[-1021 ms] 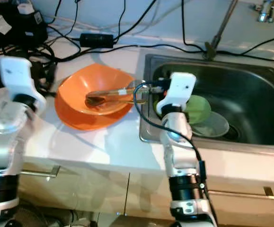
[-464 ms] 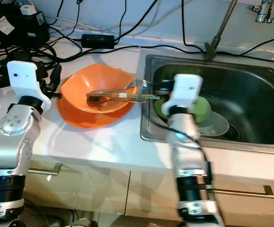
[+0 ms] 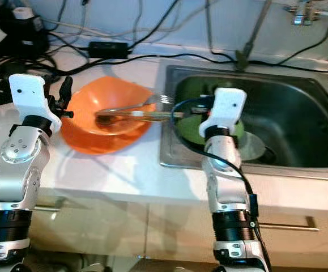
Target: Kitchen organization
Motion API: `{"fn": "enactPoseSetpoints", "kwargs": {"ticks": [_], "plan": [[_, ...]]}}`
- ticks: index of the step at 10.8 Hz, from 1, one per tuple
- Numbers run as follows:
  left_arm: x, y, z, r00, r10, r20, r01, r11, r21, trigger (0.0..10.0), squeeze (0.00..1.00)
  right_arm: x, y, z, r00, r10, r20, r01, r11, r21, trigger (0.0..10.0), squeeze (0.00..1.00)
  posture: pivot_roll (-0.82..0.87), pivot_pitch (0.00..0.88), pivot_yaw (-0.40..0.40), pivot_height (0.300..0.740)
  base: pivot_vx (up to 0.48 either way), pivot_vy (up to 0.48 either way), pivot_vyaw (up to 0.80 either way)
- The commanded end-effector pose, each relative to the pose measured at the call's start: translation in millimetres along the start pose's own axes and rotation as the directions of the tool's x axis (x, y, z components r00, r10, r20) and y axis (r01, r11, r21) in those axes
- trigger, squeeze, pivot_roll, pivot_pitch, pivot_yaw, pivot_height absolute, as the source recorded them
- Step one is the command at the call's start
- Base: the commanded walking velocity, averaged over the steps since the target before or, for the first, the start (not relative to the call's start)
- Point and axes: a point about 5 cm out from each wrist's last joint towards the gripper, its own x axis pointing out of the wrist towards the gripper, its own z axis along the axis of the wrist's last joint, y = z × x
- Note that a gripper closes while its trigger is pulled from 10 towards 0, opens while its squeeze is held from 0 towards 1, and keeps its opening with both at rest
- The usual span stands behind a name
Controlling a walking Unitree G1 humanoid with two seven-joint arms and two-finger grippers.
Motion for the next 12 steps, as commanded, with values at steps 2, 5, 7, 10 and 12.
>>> {"fn": "enactPoseSetpoints", "kwargs": {"ticks": [2,5,7,10,12], "plan": [[2.6,-1.6,2,1.0,0.007,0.017,-0.007,1.0,0.003,10.0,0.0,-0.7,-3.3,4,1.0,-0.004,0.014,0.004,1.0,-0.015,10.0,0.0,-0.06,0.0,-0.02,0.74,0.0,-0.259,0.0],[3.9,4.5,5,0.999,0.043,0.029,-0.043,0.999,0.007,10.0,0.0,-1.2,-0.7,3,1.0,0.008,0.009,-0.008,1.0,-0.016,10.0,0.0,-0.05,0.0,-0.025,0.74,0.0,-0.256,0.0],[3.8,8.4,6,0.998,0.063,0.03,-0.063,0.998,0.002,10.0,0.0,-1.3,2.3,2,1.0,0.018,0.003,-0.018,1.0,-0.016,10.0,0.0,-0.05,0.0,-0.025,0.74,0.0,-0.259,0.0],[4.2,8.1,7,0.997,0.069,0.034,-0.069,0.998,0.006,10.0,0.0,-1.5,4.4,0,1.0,0.029,-0.008,-0.029,0.999,-0.017,10.0,0.0,-0.05,0.0,-0.029,0.74,0.0,-0.165,0.0],[5.6,11.3,9,0.996,0.084,0.04,-0.084,0.996,0.006,10.0,0.0,-1.7,4.9,-1,0.999,0.03,-0.014,-0.03,0.999,-0.011,10.0,0.0,-0.05,0.0,-0.029,0.74,0.0,0.0,0.0]]}}
